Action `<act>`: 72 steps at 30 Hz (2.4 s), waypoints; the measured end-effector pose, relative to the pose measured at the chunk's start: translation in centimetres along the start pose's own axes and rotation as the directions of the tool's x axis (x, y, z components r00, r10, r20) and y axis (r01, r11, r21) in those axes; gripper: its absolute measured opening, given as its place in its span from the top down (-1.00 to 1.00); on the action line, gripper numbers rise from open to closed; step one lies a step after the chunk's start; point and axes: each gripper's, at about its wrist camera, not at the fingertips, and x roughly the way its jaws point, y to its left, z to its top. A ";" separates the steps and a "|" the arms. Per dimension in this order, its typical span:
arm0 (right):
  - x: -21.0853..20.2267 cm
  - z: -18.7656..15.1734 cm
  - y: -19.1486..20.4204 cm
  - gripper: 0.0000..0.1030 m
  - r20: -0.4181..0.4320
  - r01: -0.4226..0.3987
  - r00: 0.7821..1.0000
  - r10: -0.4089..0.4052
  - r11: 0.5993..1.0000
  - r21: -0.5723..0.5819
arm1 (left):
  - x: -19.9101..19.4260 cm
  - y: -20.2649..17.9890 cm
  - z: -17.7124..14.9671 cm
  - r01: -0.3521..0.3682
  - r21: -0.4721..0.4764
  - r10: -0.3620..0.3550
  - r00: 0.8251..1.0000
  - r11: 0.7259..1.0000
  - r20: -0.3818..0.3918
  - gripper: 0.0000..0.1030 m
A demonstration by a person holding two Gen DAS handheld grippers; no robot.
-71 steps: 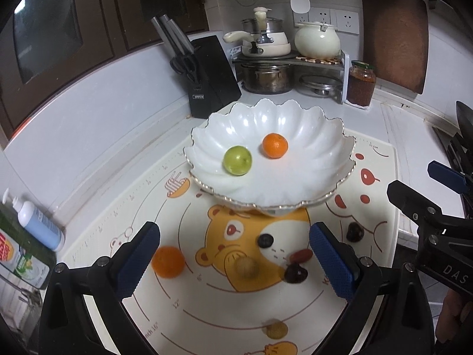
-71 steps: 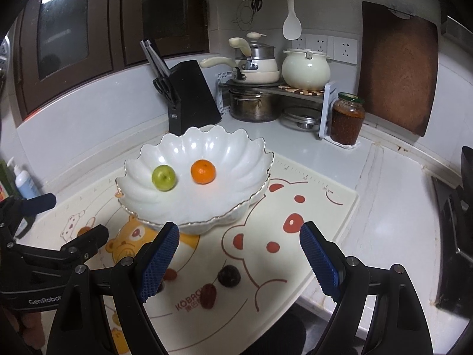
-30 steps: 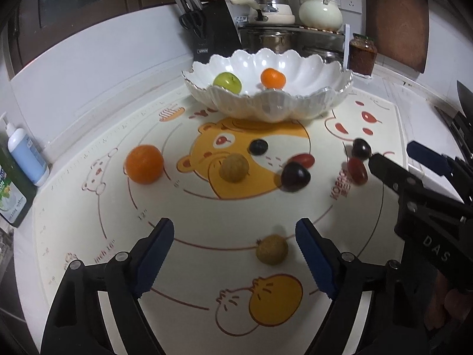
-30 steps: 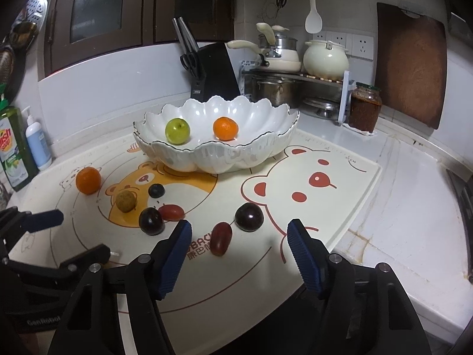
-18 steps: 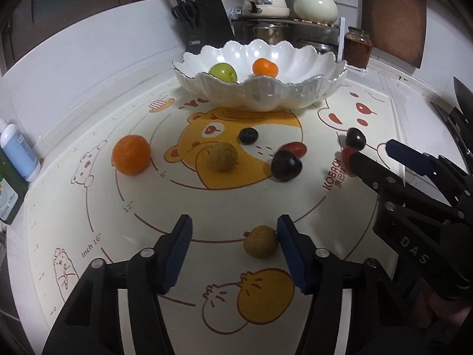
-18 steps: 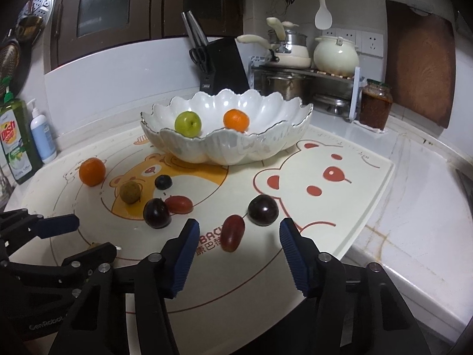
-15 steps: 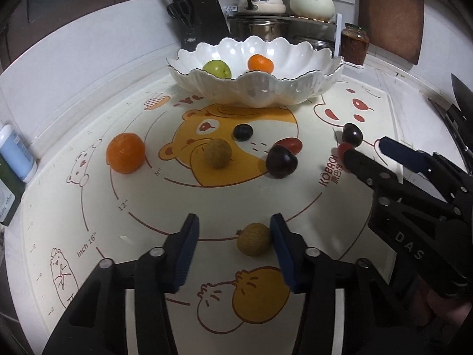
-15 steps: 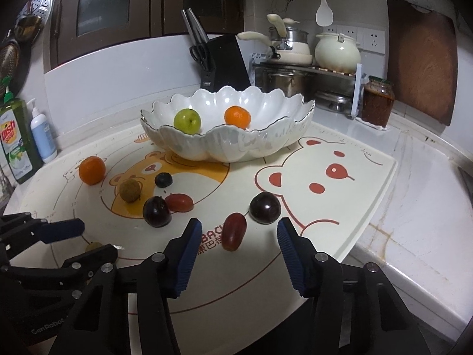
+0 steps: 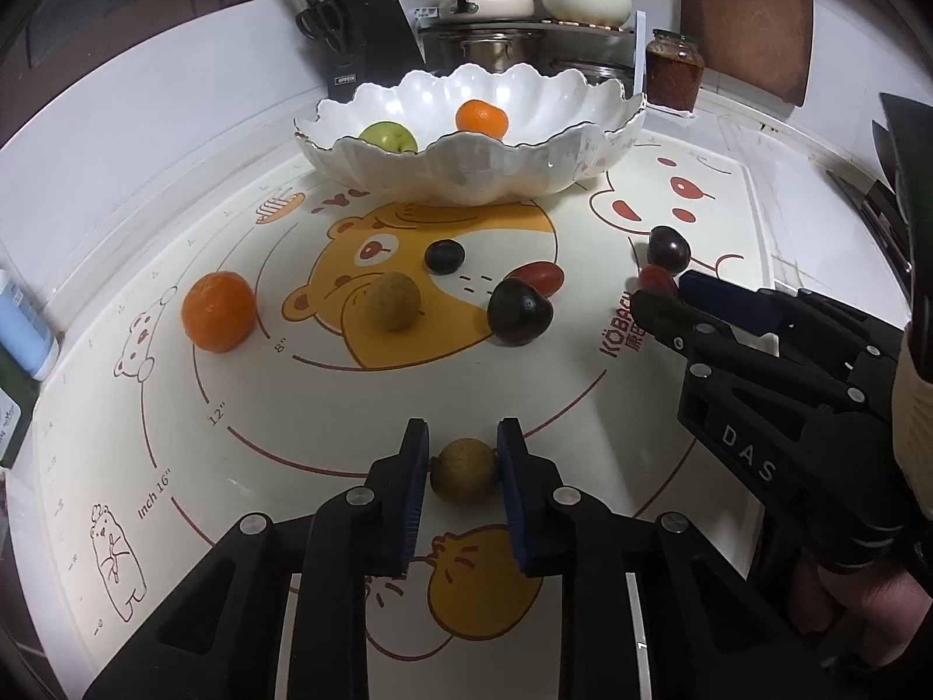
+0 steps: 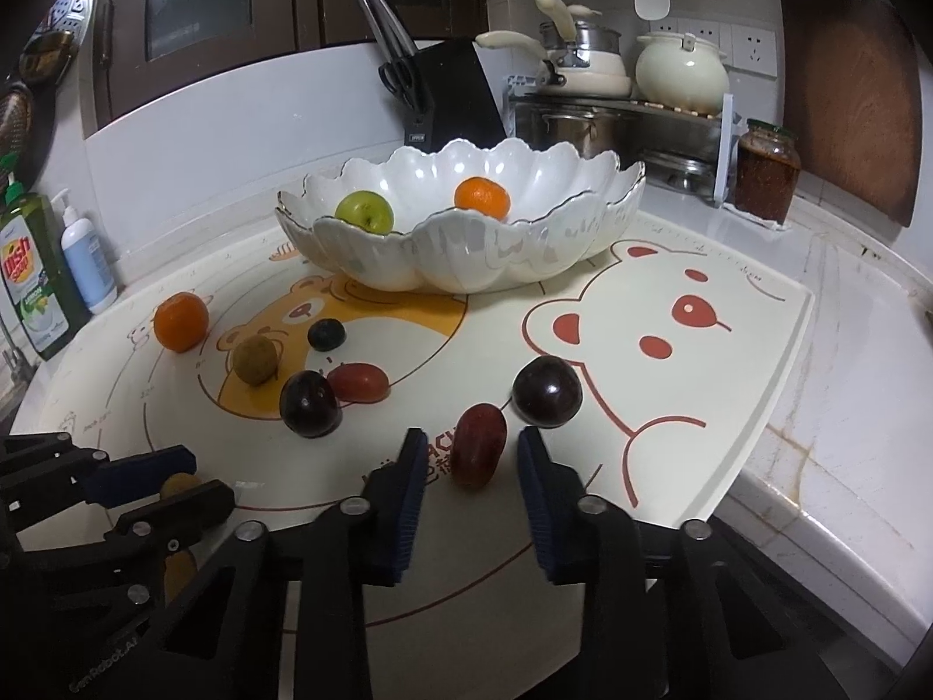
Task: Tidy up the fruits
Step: 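Grasp the kiwi with the left tool while the right tool grasps a red date, then carry the kiwi and red date into the white bowl and release both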
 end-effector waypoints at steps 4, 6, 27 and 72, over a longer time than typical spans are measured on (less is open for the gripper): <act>0.2 -0.1 0.0 0.58 -0.003 0.001 1.000 -0.001 1.000 -0.003 | 0.0 -0.1 0.0 -0.001 0.001 0.001 1.000 1.000 0.000 0.53; 0.1 0.0 -0.1 0.60 -0.001 0.000 1.000 0.000 1.000 -0.002 | 0.0 0.0 0.0 0.000 0.001 0.000 1.000 1.000 0.000 0.54; -1.4 0.7 0.2 0.61 0.045 0.014 0.999 -0.013 1.000 -0.014 | -1.4 0.8 0.8 -0.001 -0.017 0.001 0.999 1.000 0.037 0.54; -3.9 10.0 -1.1 0.61 0.258 0.067 0.964 -0.059 0.998 -0.020 | -2.7 2.1 13.1 -0.029 0.016 0.024 0.968 0.999 0.251 0.54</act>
